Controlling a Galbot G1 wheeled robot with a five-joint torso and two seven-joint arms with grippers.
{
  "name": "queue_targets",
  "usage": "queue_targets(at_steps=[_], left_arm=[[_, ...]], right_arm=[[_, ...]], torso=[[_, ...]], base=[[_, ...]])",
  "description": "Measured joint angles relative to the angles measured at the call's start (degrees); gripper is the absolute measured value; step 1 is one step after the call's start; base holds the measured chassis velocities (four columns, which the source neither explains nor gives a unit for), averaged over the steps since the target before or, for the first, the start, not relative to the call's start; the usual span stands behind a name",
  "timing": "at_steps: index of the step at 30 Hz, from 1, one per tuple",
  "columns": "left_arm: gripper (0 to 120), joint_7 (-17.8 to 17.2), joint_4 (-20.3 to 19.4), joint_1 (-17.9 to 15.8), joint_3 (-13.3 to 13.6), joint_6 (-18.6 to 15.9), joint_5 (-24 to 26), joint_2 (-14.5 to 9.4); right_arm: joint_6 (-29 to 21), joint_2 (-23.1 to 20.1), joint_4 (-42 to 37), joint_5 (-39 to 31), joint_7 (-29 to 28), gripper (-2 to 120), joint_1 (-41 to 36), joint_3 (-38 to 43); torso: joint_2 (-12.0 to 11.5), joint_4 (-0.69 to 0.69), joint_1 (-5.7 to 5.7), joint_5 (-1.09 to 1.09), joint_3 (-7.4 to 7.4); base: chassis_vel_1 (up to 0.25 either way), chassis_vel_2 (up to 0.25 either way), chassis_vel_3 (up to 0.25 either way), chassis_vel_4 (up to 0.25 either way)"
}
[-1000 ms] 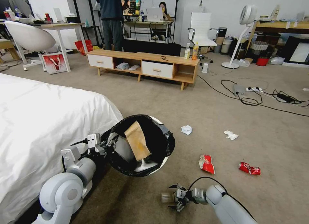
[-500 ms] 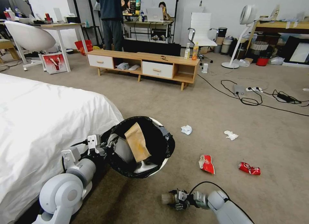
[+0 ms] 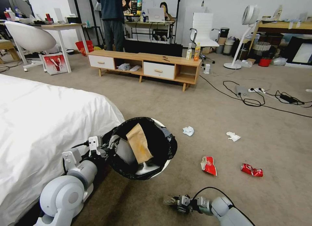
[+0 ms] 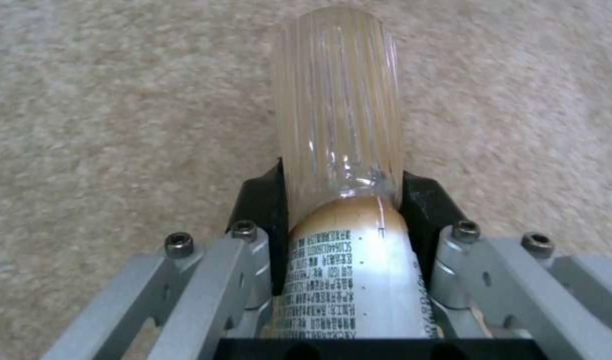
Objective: Pick up the trash bin and place the garbage on the floor into it.
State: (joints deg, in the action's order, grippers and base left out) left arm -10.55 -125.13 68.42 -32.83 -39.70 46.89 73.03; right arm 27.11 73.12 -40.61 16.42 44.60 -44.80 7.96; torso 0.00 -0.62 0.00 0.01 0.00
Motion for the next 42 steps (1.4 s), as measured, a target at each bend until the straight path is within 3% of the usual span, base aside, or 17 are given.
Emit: queue_targets(at_steps=[6, 11, 15, 19, 20, 24, 28, 34, 42], left_arm=[[6, -0.6, 0.4, -0.2, 0.3, 0.0, 0.4, 0.1], [6, -2.5, 0.6, -0.2, 0.6, -0.7, 2.7, -0.2], [6, -2.8, 0.6, 0.3, 0.6, -0.9, 3.3, -0.6], [6, -3.3, 1.0, 1.2, 1.0, -1.0, 3.9, -0.2], [6, -3.4, 1.2, 1.5, 1.4, -1.1, 3.9, 0.0], [6, -3.4, 1.9, 1.4, 1.9, -1.1, 3.9, 0.1], [6, -3.4, 3.1, 1.0, 2.3, -1.2, 3.8, -0.5], [6, -3.4, 4.2, 0.4, 2.8, -1.3, 3.7, -0.7], [6, -3.3, 4.9, 0.7, 3.7, -1.4, 3.0, -0.7]], right_arm=[[-4.4, -2.2, -5.7, -3.7, -2.5, 30, -1.1, 2.3], [-7.0, -7.3, -14.6, -18.1, -4.4, 30, -3.2, 6.4], [-7.7, -9.3, -20.1, -21.8, -5.0, 30, -4.6, 11.0], [-7.9, -10.8, -27.5, -27.1, -5.8, 30, -5.6, 16.3], [-8.2, -11.7, -30.8, -29.3, -6.5, 30, -5.6, 18.4], [-8.9, -12.8, -36.0, -32.9, -7.9, 30, -5.6, 21.0], [-9.5, -13.7, -41.7, -36.9, -8.7, 30, -5.2, 23.6], [-10.7, -14.9, -51.8, -41.1, -9.9, 30, -6.0, 24.2], [-12.2, -17.6, -63.6, -44.6, -11.2, 30, -6.5, 19.0]], torso=[[0.0, -0.02, 0.00, -0.02, 0.00], [0.0, -0.02, 0.00, -0.01, 0.00], [0.0, -0.04, 0.00, -0.03, 0.00], [0.0, 0.03, 0.00, 0.04, 0.00], [0.0, 0.01, 0.00, -0.06, 0.00], [0.0, -0.03, 0.00, 0.02, 0.00], [0.0, 0.00, 0.00, -0.04, 0.00], [0.0, -0.02, 0.00, -0.02, 0.00], [0.0, 0.01, 0.00, -0.03, 0.00]], base=[[0.000, 0.000, 0.000, 0.000], [0.000, 0.000, 0.000, 0.000], [0.000, 0.000, 0.000, 0.000], [0.000, 0.000, 0.000, 0.000], [0.000, 0.000, 0.000, 0.000], [0.000, 0.000, 0.000, 0.000], [0.000, 0.000, 0.000, 0.000], [0.000, 0.000, 0.000, 0.000], [0.000, 0.000, 0.000, 0.000]])
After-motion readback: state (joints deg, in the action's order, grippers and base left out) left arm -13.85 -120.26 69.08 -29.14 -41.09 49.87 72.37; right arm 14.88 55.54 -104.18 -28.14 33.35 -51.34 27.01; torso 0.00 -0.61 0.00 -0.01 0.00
